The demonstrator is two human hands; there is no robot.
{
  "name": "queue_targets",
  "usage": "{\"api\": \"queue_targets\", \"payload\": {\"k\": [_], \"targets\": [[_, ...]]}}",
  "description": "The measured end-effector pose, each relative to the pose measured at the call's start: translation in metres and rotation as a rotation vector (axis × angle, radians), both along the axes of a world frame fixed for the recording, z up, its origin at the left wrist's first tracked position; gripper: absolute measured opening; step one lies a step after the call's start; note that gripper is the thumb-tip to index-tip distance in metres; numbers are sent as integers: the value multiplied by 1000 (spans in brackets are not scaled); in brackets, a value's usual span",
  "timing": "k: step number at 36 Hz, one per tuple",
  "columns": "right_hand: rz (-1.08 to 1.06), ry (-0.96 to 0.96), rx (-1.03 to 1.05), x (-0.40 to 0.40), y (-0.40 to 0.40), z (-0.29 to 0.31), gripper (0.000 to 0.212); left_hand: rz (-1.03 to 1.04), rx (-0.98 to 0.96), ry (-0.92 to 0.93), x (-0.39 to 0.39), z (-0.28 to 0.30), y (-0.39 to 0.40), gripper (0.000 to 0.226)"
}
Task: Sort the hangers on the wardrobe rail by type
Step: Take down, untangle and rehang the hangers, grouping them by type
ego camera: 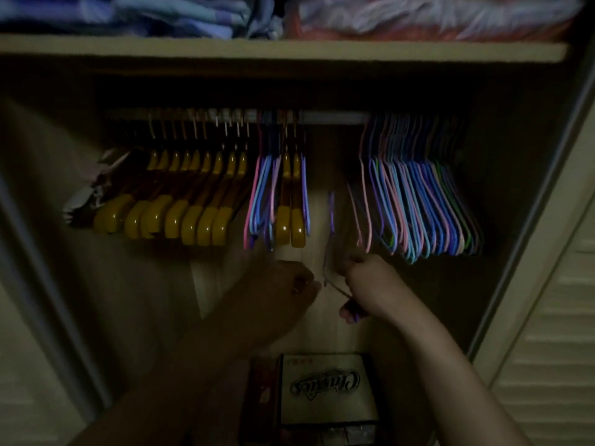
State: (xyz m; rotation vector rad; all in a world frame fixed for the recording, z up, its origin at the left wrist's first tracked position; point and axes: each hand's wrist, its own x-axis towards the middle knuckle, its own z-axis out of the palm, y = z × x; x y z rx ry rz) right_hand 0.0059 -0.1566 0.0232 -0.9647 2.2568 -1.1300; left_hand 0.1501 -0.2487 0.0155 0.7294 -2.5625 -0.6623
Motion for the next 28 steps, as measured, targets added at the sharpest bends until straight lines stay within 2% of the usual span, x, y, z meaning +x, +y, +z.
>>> {"api": "queue_targets", "payload": {"k": [2,4,7,9,14,17,18,21,22,25,28], "targets": [[2,93,6,-7,0,21,17,24,-128,83,1,25,-12,17],[-40,283,-9,-16,-7,46,11,73,-218,115,-2,54,-27,18],[-97,415,-143,-27,-18,75,22,135,-233,149,-4,85,-45,14],[-105,457,-184,-33,-33,88,23,168,-235,137,-7,97,-53,14],[-79,483,-105,-46,-64,105,30,194,-220,122,-8,103,-64,15],[-90,519,-26,-55,-81,96,16,203,-203,116,-6,100,-67,16],[-99,565,-10,-59,-85,92,19,201,-201,114,-6,99,-68,16],[-129,569,-50,-65,-91,81,66,206,-205,95,-5,94,-72,16],[-119,580,-35,-68,-92,79,71,211,-205,88,-4,93,-74,16],[-96,669,62,-80,-96,71,57,220,-206,75,-5,92,-78,15],[-103,718,71,-90,-91,69,39,220,-203,77,-6,91,-79,16]]}}
